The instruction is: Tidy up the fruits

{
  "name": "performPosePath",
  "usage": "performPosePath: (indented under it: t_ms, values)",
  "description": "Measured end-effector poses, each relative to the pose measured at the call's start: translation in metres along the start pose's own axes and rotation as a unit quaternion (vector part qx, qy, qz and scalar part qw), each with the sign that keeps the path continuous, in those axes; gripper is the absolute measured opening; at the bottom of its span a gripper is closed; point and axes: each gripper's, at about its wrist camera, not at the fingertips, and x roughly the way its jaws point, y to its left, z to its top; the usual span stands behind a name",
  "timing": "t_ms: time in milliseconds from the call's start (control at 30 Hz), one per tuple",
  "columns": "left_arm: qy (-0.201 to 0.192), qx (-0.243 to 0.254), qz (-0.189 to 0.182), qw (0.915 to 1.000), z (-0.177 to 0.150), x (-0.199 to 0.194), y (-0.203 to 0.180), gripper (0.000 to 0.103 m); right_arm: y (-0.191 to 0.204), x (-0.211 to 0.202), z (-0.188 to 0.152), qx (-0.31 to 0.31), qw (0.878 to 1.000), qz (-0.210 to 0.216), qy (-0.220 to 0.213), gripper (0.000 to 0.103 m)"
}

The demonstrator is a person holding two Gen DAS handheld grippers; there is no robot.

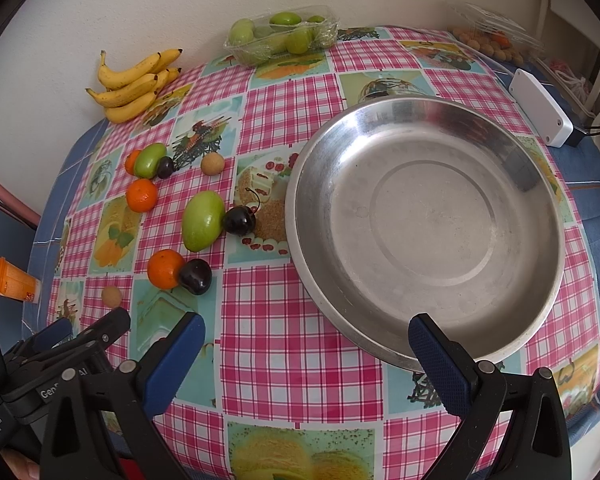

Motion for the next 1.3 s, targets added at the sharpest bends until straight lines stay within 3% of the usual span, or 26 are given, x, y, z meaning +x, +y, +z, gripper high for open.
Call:
performPosePath:
  t_ms: [600, 833, 967, 1167, 1300]
  values:
    - [-0.023, -0.026, 0.013, 0.9993, 0.008, -0.005, 0.022, 0.103, 0.022, 0.011, 0.005, -0.035, 0.999, -0.009, 0.004, 0.103]
    - [-0.003, -0.071, -0.016, 0.9974, 0.016, 0.001, 0.054, 0.103, 0.041, 0.025, 0.013, -0.052, 0.998, 0.021, 0.017, 0.103]
    - [-0.016, -0.071, -0.023, 0.9971, 0.021, 0.002, 0.062, 0.103, 0.050, 0.033, 0.019, -0.052, 0.998, 0.036, 0.020, 0.103]
    - [-0.028, -0.070, -0.066, 0.9950, 0.029, 0.009, 0.072, 0.103, 0.066, 0.048, 0.024, -0.064, 0.996, 0.048, 0.040, 0.102]
    - [-0.028, -0.059, -0.082, 0.9944, 0.034, 0.018, 0.072, 0.103, 0.076, 0.057, 0.025, -0.083, 0.995, 0.040, 0.048, 0.088]
